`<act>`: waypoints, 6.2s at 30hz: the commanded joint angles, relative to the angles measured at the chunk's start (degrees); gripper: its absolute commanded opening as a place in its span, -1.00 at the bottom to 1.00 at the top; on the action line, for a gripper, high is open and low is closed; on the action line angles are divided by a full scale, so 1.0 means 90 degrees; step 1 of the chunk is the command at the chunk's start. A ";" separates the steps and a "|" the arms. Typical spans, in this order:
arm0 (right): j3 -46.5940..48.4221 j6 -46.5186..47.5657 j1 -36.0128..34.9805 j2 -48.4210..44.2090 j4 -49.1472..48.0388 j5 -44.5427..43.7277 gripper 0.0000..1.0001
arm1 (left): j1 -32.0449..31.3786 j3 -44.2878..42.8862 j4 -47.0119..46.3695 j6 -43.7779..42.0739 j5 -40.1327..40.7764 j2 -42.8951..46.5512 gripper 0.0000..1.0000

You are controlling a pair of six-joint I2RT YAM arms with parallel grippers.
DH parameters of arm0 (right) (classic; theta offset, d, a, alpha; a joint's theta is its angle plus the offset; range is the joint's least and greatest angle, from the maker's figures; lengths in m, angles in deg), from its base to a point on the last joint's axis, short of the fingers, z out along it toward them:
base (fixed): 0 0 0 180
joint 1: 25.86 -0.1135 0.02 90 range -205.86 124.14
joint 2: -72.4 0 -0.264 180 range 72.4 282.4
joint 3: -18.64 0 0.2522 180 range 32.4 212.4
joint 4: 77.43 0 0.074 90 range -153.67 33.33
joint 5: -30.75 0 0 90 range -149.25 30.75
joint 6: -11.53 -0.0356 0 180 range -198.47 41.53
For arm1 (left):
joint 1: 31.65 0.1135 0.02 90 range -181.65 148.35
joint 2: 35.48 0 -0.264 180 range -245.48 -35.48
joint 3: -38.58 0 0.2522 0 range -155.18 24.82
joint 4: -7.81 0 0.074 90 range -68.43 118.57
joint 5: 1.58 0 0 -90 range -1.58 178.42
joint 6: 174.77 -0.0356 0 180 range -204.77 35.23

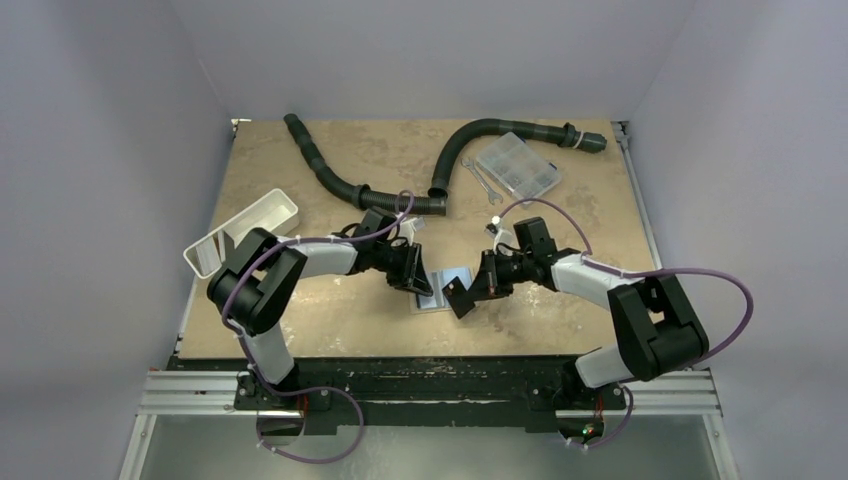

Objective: Put the credit cards into the card holder
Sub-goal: Insert the credit card into the card holder.

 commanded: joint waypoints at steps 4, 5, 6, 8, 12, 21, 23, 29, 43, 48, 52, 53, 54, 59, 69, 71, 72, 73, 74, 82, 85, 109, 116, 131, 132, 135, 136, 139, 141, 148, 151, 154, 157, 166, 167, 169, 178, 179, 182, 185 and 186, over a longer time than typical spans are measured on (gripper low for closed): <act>-0.0119 -0.0057 0.0179 0.0077 -0.0709 0.0526 -1.00 | -0.0006 -0.0163 0.0616 -0.0547 0.0400 -0.0166 -0.62; -0.0125 -0.0048 0.0186 0.0124 -0.0749 0.0585 -1.00 | -0.0005 -0.0170 0.0697 -0.0567 0.0486 -0.0166 -0.63; -0.0129 -0.0043 0.0185 0.0175 -0.0789 0.0648 -1.00 | -0.0005 -0.0176 0.0750 -0.0573 0.0540 -0.0173 -0.64; -0.0133 -0.0038 0.0189 0.0240 -0.0826 0.0693 -1.00 | -0.0005 -0.0174 0.0821 -0.0542 0.0660 -0.0158 -0.65; -0.0066 -0.0024 0.0184 0.0327 -0.0836 0.0692 -1.00 | -0.0009 -0.0173 0.0961 -0.0564 0.0838 -0.0114 -0.68; -0.0064 0.0035 0.0228 0.0531 -0.0813 0.0605 -1.00 | -0.0011 -0.0135 0.1031 -0.0641 0.0876 -0.0147 -0.72; -0.0047 0.0040 0.0238 0.0582 -0.0830 0.0619 -1.00 | -0.0005 -0.0124 0.1032 -0.0657 0.0857 -0.0146 -0.73; 0.0003 0.0016 0.0241 0.0816 -0.0830 0.0615 -1.00 | -0.0005 -0.0091 0.1017 -0.0679 0.0835 -0.0138 -0.75; 0.0252 -0.0298 0.0233 0.1390 -0.1748 0.1025 -1.00 | -0.0010 -0.0076 0.0958 -0.0694 0.0764 -0.0165 -0.77; 0.0347 -0.0570 0.0233 0.1618 -0.2289 0.1015 -1.00 | -0.0005 -0.0063 0.0969 -0.0695 0.0739 -0.0156 -0.78; 0.0435 -0.0736 0.0238 0.1835 -0.2619 0.0954 -1.00 | -0.0009 -0.0039 0.0944 -0.0701 0.0711 -0.0156 -0.79; 0.0448 -0.0774 0.0234 0.1896 -0.2682 0.0941 -1.00 | -0.0011 -0.0022 0.0926 -0.0685 0.0694 -0.0156 -0.79; 0.0452 -0.0805 0.0233 0.1953 -0.2742 0.0918 -1.00 | -0.0011 -0.0015 0.0907 -0.0664 0.0679 -0.0155 -0.80; 0.0365 -0.0998 0.0224 0.2113 -0.3108 0.0894 -1.00 | -0.0010 0.0020 0.0862 -0.0652 0.0657 -0.0147 -0.81; 0.0123 -0.1519 0.0171 0.2208 -0.3882 0.0898 -1.00 | -0.0010 0.0028 0.0773 -0.0628 0.0638 -0.0168 -0.82; 0.0070 -0.1626 0.0125 0.2231 -0.3999 0.0947 -1.00 | -0.0009 0.0033 0.0768 -0.0618 0.0637 -0.0156 -0.82; 0.0048 -0.1689 0.0100 0.2258 -0.4080 0.0988 -1.00 | -0.0012 0.0034 0.0755 -0.0617 0.0637 -0.0161 -0.83; 0.0007 -0.1764 0.0069 0.2273 -0.4190 0.1032 -1.00 | -0.0008 0.0026 0.0753 -0.0614 0.0645 -0.0165 -0.83; -0.0019 -0.1829 0.0054 0.2285 -0.4270 0.1073 -1.00 | -0.0005 0.0024 0.0748 -0.0613 0.0646 -0.0172 -0.83; -0.0267 -0.2009 -0.0050 0.2238 -0.4390 0.0968 -0.96 | -0.0007 0.0022 0.0704 -0.0584 0.0666 -0.0137 -0.83; -0.0283 -0.1854 -0.0053 0.2153 -0.4230 0.0605 -0.87 | -0.0005 0.0018 0.0705 -0.0586 0.0647 -0.0060 -0.82; 0.0159 -0.1073 -0.0061 0.2052 -0.2776 -0.0099 -0.22 | -0.0010 -0.0116 0.1383 -0.0939 0.1178 0.0366 -0.73; 0.0720 0.0000 -0.0283 0.1835 -0.1125 -0.1037 -0.05 | -0.0009 -0.0267 0.1634 -0.0983 0.1235 0.0643 -0.68; 0.1020 -0.0030 -0.1440 0.1617 -0.0742 -0.2141 0.02 | -0.0022 0.0223 0.1286 -0.0381 0.1662 0.0744 -0.75; 0.1039 -0.0034 -0.1552 0.1618 -0.0768 -0.2152 0.04 | -0.0019 0.0261 0.1206 -0.0346 0.1637 0.0700 -0.76; 0.1031 0.0069 -0.1689 0.1466 -0.0816 -0.2206 0.15 | -0.0032 0.0330 0.1129 -0.0328 0.1663 0.0700 -0.76; 0.1015 0.0107 -0.1680 0.1315 -0.0791 -0.2269 0.21 | -0.0033 0.0327 0.1154 -0.0350 0.1684 0.0717 -0.77; 0.1131 0.0400 -0.1624 0.1111 -0.0376 -0.2739 0.38 | -0.0024 0.0316 0.1305 -0.0452 0.1774 0.0823 -0.77; 0.1212 0.0512 -0.1600 0.1080 -0.0222 -0.2787 0.41 | -0.0024 0.0284 0.1450 -0.0536 0.1881 0.0889 -0.78; 0.1289 0.0579 -0.1966 0.1083 -0.0337 -0.2845 0.42 | -0.0027 0.0426 0.1280 -0.0484 0.1844 0.0844 -0.77; 0.1276 0.0449 -0.2271 0.1153 -0.0703 -0.2554 0.41 | -0.0027 0.0506 0.1086 -0.0403 0.1751 0.0731 -0.78; 0.1185 0.0378 -0.2305 0.1129 -0.1092 -0.2200 0.41 | -0.0032 0.0529 0.1065 -0.0391 0.1762 0.0765 -0.78; 0.1103 0.0392 -0.2272 0.0961 -0.1337 -0.1752 0.42 | -0.0028 0.0509 0.1162 -0.0432 0.1802 0.0848 -0.79; 0.1110 0.0342 -0.2166 0.1093 -0.1417 -0.1995 0.46 | -0.0037 0.0436 0.1392 -0.0678 0.1931 0.0873 -0.77; 0.1155 0.0273 -0.2257 0.1158 -0.1530 -0.1926 0.46 | -0.0042 0.0447 0.1327 -0.0652 0.1889 0.0849 -0.77; 0.1243 0.0114 -0.2317 0.1237 -0.1635 -0.1758 0.46 | -0.0039 0.0416 0.1360 -0.0673 0.1927 0.0873 -0.76; 0.1399 0.0362 -0.1987 0.0079 0.0615 -0.3214 0.54 | 0.0145 -0.0048 0.2479 -0.1060 0.2449 0.1911 -0.20; 0.1429 0.0350 -0.1984 -0.0022 0.0794 -0.3368 0.54 | 0.0202 -0.0057 0.2530 -0.1055 0.2451 0.2006 -0.15; 0.1462 0.0120 -0.1963 -0.0295 0.1205 -0.3976 0.54 | 0.0290 -0.0005 0.2542 -0.0974 0.2518 0.2177 -0.03; 0.1378 -0.0112 -0.1826 -0.0522 0.1347 -0.4585 0.51 | 0.0287 0.0174 0.2257 -0.0804 0.2260 0.1987 -0.01; 0.1345 -0.0128 -0.1718 -0.0550 0.1352 -0.4678 0.47 | 0.0295 0.0270 0.2063 -0.0714 0.2101 0.1903 -0.01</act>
